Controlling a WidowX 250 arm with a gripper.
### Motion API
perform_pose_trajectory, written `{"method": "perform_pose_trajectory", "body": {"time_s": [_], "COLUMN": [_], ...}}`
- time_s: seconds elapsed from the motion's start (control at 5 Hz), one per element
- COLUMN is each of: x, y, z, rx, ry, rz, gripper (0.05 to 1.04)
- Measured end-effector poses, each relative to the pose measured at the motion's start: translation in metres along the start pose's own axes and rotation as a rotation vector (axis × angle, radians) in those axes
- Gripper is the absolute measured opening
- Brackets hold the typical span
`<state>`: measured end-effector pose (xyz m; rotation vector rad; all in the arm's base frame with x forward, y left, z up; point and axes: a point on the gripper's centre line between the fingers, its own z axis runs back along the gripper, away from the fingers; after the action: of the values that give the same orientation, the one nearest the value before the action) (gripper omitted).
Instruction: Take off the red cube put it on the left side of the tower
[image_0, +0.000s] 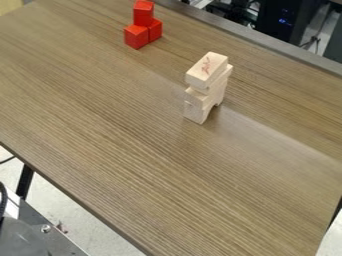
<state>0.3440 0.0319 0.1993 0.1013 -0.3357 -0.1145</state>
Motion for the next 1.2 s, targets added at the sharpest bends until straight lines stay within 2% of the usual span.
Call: {"method": "perform_pose_trajectory", "body": {"time_s": [0.2, 0.4, 0.6, 0.8, 1.0, 1.2], "x": [-0.004, 0.025, 0.041, 0.052, 0.049, 0.044], "y": [-0.003, 0.028, 0.072, 0.101, 0.129, 0.142], "z": [-0.012, -0.023, -0.033, -0.044, -0.056, -0.07], "rx": [-0.016, -0.099, -0.136, -0.152, -0.102, -0.043], "ry": [0.041, 0.061, 0.053, 0.05, 0.071, 0.085], "rz": [0.002, 0.234, 0.435, 0.566, 0.63, 0.616], "gripper": [1.0, 1.0, 1.0, 1.0, 1.0, 1.0]}}
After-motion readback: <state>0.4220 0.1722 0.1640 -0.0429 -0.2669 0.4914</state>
